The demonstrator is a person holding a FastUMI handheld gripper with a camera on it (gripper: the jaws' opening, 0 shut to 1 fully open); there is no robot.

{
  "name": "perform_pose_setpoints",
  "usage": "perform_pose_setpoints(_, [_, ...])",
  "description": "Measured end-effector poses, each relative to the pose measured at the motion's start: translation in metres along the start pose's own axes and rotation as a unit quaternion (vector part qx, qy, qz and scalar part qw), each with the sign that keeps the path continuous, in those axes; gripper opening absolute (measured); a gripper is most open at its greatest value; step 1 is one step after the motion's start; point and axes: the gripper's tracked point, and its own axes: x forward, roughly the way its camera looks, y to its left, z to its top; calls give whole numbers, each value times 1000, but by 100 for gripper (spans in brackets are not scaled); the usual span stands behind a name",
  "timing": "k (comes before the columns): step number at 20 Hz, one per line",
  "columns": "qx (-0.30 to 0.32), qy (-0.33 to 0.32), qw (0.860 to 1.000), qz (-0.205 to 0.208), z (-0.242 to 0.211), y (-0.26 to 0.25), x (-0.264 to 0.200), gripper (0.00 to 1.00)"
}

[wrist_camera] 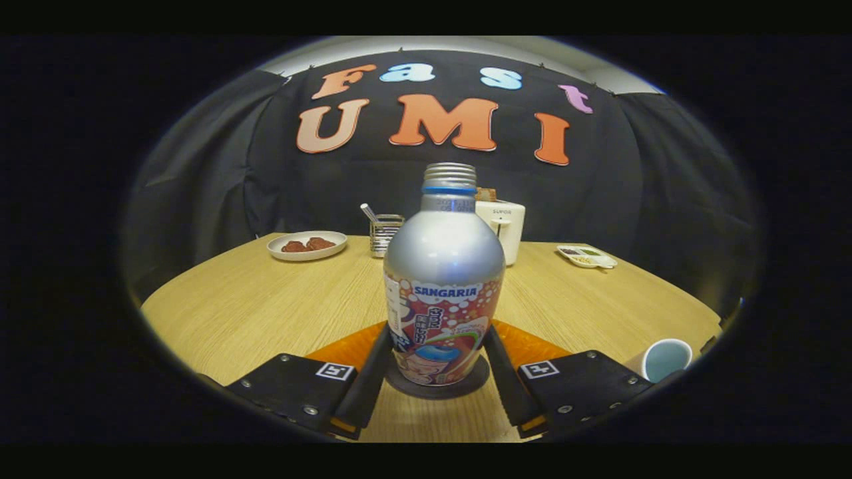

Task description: Take the bottle from table, then pour the juice into the cup, finally place the bottle on the coaster

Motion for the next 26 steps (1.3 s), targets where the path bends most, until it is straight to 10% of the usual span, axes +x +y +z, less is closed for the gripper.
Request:
perform_pose_setpoints(12, [33,1,999,4,-10,-5,-10,97])
perform_pose_setpoints(26, [34,-113,993,8,59,12,-103,97])
